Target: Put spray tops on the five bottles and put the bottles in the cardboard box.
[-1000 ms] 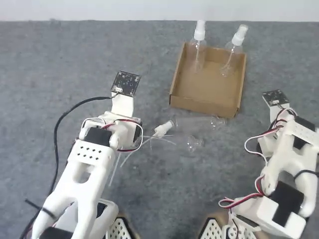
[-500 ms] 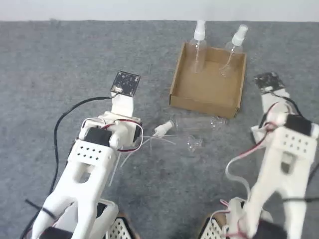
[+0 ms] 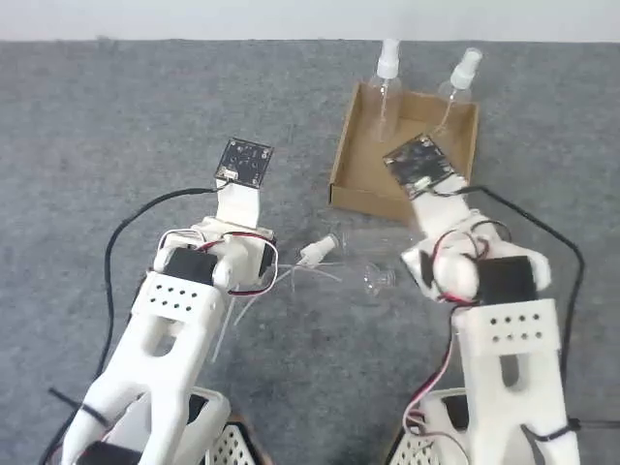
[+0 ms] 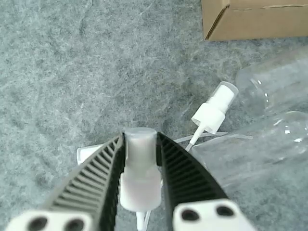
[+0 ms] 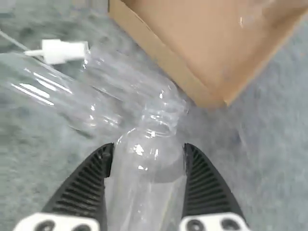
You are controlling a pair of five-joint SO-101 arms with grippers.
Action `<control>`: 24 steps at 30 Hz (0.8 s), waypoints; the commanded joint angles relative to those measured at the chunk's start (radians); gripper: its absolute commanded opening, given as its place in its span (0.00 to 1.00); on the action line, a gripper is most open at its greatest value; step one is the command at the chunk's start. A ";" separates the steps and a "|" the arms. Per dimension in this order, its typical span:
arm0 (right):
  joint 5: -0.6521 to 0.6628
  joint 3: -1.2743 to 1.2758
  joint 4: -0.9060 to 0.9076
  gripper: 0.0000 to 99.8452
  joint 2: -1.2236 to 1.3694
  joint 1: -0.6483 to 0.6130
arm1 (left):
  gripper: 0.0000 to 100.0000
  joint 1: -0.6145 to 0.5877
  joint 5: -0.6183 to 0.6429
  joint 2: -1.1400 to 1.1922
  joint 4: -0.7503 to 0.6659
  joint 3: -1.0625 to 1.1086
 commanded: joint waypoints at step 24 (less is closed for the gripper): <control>0.334 -0.051 -0.648 0.11 0.725 0.779 | 0.01 -0.006 0.009 -0.040 -0.021 -0.008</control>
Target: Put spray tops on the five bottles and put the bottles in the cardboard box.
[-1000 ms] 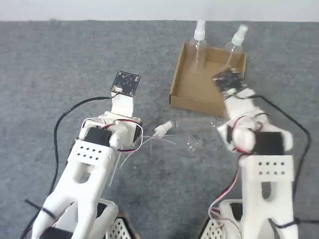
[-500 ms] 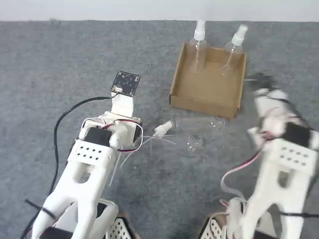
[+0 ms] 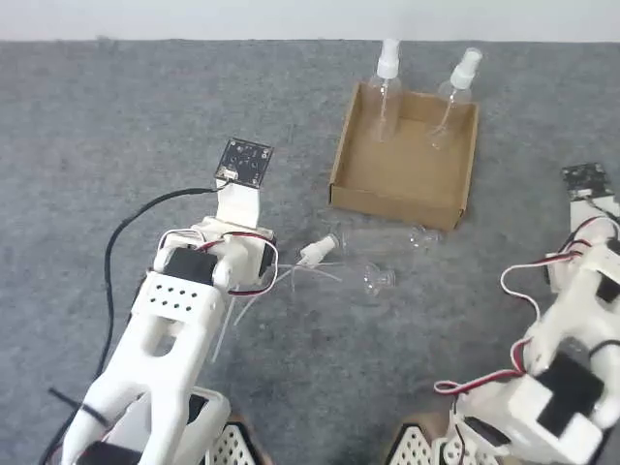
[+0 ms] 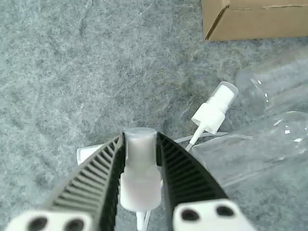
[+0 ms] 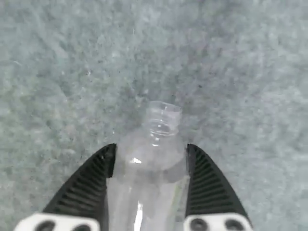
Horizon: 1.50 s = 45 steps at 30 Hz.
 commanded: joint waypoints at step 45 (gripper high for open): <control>-0.081 -0.508 0.352 0.01 0.314 -0.012 | 0.01 -0.006 0.009 -0.044 -0.021 -0.008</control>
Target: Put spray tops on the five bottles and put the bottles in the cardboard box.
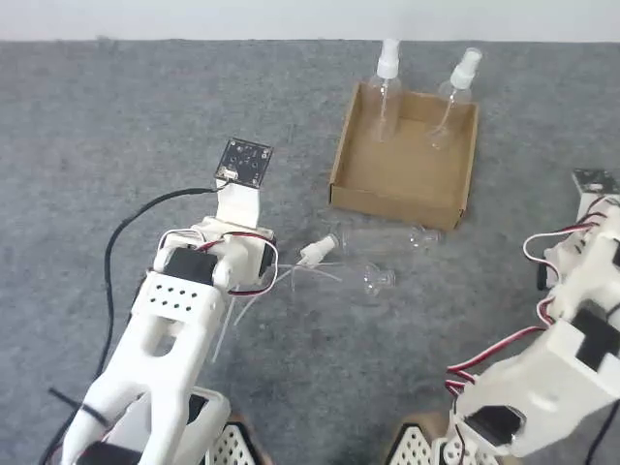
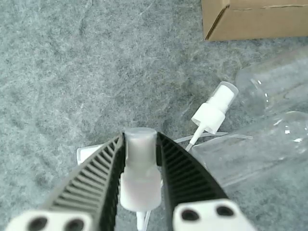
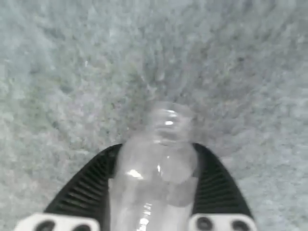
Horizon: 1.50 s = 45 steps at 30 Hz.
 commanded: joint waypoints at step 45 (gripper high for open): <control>0.229 -0.239 0.188 0.17 0.088 -0.061 | 0.01 -0.006 0.008 -0.040 -0.021 -0.008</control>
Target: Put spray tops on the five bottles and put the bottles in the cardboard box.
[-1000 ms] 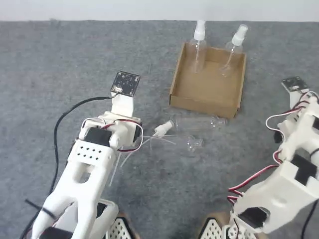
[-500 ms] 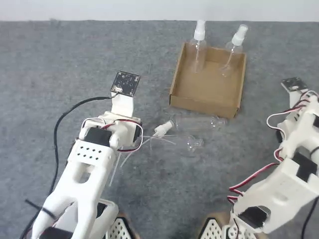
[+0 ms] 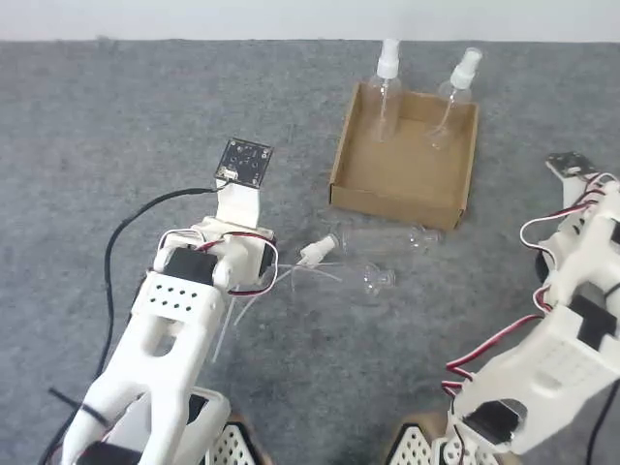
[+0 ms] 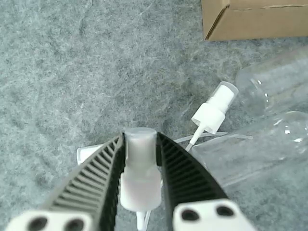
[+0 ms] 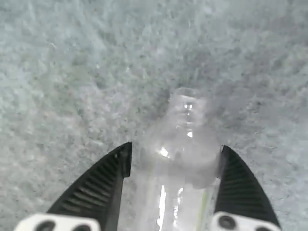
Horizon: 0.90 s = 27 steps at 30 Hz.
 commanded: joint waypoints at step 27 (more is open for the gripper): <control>-0.397 0.316 0.038 0.01 -0.931 -0.595 | 0.01 -0.133 0.006 -0.410 0.137 -0.286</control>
